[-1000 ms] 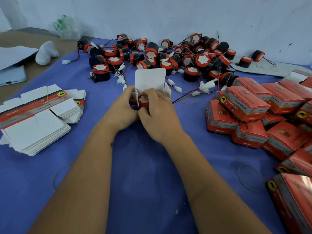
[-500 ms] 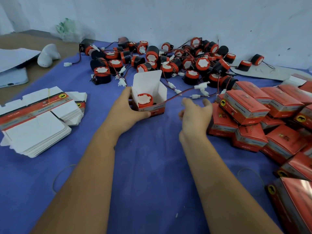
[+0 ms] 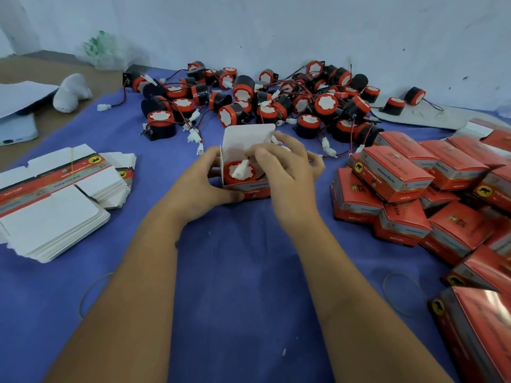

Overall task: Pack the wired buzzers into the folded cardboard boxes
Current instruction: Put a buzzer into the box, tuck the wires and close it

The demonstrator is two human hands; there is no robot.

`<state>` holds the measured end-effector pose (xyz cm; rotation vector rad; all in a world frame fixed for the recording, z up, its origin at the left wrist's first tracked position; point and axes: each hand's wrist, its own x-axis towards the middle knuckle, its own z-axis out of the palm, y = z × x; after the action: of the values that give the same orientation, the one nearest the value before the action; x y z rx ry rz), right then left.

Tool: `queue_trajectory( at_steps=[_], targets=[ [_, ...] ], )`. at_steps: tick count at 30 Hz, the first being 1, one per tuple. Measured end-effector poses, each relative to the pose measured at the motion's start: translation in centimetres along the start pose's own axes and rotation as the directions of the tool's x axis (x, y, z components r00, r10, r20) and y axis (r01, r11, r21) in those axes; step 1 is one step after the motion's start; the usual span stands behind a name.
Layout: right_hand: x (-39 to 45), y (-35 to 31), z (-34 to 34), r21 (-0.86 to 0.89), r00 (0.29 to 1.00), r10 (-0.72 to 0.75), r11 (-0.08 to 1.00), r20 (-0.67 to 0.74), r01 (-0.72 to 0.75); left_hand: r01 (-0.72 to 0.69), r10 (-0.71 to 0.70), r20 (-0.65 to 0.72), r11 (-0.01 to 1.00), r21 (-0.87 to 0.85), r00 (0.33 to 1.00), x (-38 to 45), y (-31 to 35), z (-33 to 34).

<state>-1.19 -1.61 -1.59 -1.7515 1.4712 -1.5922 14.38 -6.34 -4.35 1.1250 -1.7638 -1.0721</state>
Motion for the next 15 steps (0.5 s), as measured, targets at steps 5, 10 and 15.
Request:
queue_trajectory(
  at_steps=[5, 10, 15],
  targets=[
    [0.8, 1.3, -0.6, -0.219, 0.997, -0.007, 0.976, -0.073, -0.009, 0.019, -0.019, 0.081, 1.000, -0.001, 0.997, -0.1, 0.2, -0.4],
    [0.8, 2.0, -0.4, -0.242, 0.986, -0.084, 0.969, -0.143, 0.048, 0.042, -0.041, 0.101, 0.999, -0.010, 0.994, 0.0, 0.3, -0.4],
    [1.0, 2.4, -0.7, -0.363, 0.985, -0.154, 0.925, -0.084, 0.114, 0.048, -0.046, 0.108, 0.999, -0.015, 0.993, 0.1, 0.3, -0.5]
  ],
)
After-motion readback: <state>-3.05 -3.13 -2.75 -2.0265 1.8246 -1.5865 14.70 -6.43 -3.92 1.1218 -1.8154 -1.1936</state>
